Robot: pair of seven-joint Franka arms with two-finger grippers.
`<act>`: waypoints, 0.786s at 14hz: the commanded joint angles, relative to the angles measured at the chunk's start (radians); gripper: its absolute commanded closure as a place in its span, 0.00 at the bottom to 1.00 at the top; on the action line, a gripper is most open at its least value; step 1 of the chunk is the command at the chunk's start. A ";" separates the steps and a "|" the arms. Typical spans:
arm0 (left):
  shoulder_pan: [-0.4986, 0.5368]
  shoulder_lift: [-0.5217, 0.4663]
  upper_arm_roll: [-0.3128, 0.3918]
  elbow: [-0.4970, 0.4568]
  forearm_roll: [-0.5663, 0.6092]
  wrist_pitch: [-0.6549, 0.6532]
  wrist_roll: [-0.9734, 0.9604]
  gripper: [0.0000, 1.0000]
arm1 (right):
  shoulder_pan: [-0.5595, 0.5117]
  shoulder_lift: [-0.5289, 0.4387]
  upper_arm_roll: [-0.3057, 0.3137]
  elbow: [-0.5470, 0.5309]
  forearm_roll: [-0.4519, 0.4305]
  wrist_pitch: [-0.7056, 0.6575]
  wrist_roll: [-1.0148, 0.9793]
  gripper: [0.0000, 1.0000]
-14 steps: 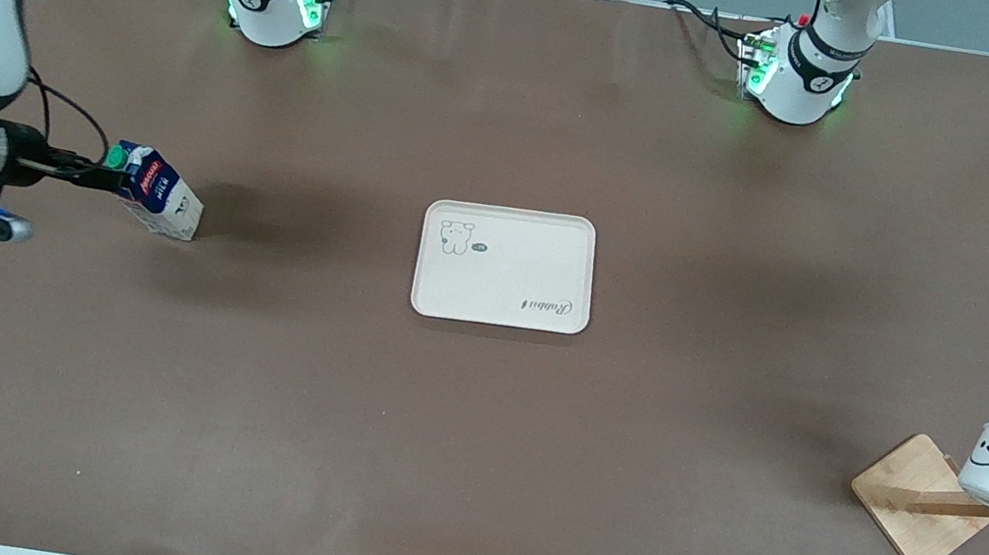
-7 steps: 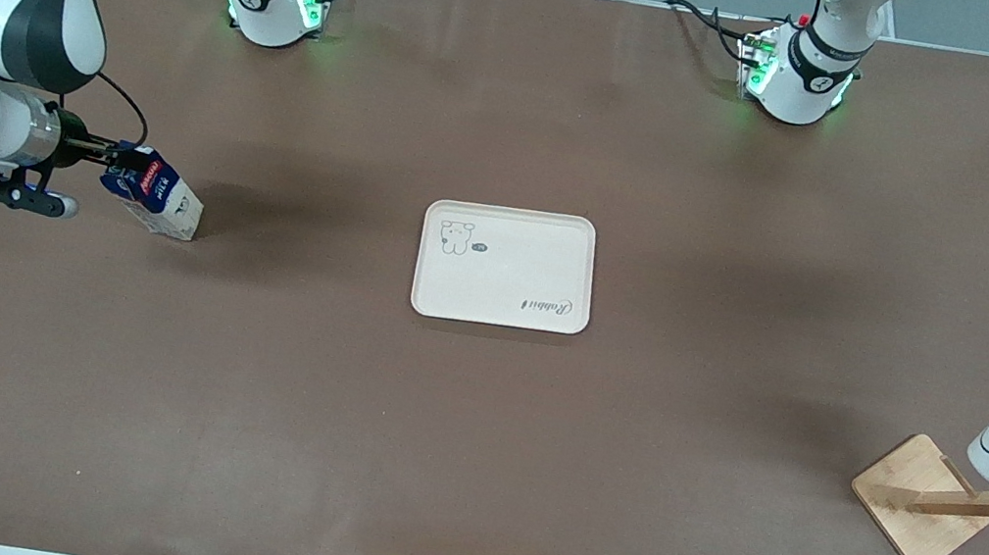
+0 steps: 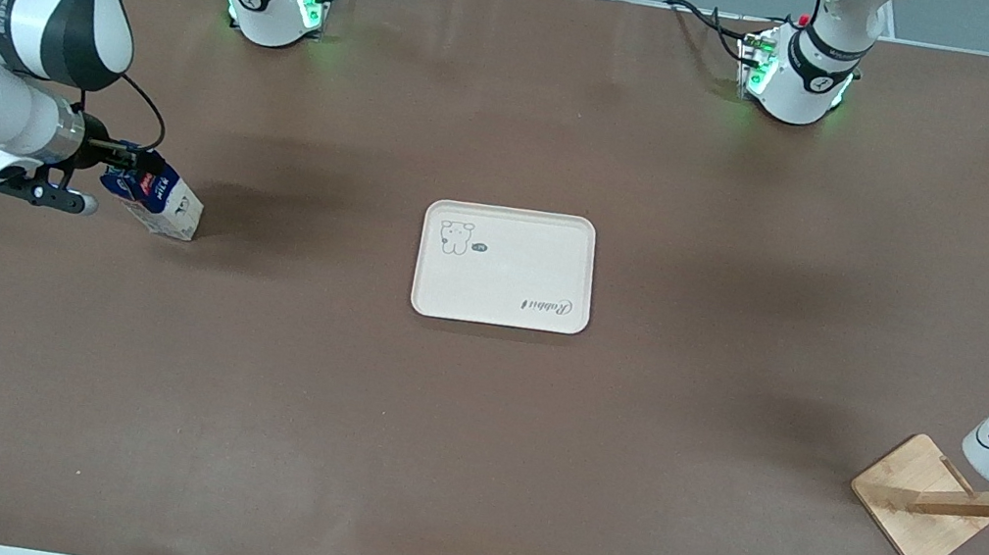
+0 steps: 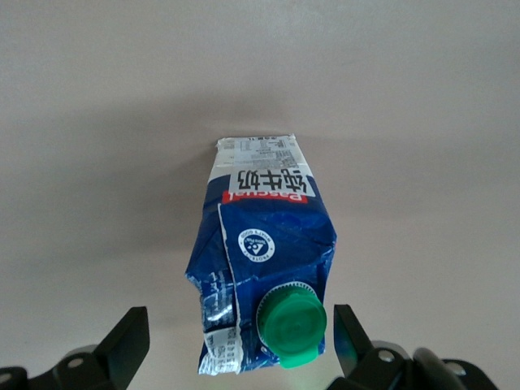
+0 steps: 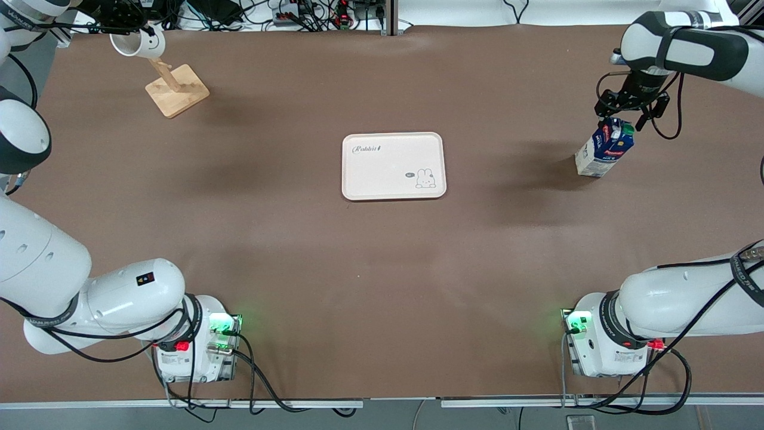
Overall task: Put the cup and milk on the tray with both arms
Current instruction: 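Grasp the milk carton with the right gripper while the left gripper grips the mug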
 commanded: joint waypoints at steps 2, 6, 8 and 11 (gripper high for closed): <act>0.009 -0.042 -0.011 0.009 -0.020 -0.130 -0.002 1.00 | -0.001 -0.046 0.000 -0.040 -0.022 0.022 -0.004 0.00; 0.006 -0.074 -0.011 0.012 -0.009 -0.178 -0.030 1.00 | -0.009 -0.046 0.000 -0.040 -0.024 0.040 -0.019 0.00; 0.002 -0.076 -0.012 0.032 -0.003 -0.207 -0.048 1.00 | -0.009 -0.044 -0.001 -0.042 -0.024 0.048 -0.025 0.00; -0.026 -0.073 -0.061 0.085 0.179 -0.279 -0.108 1.00 | -0.027 -0.041 -0.001 -0.055 -0.024 0.077 -0.050 0.00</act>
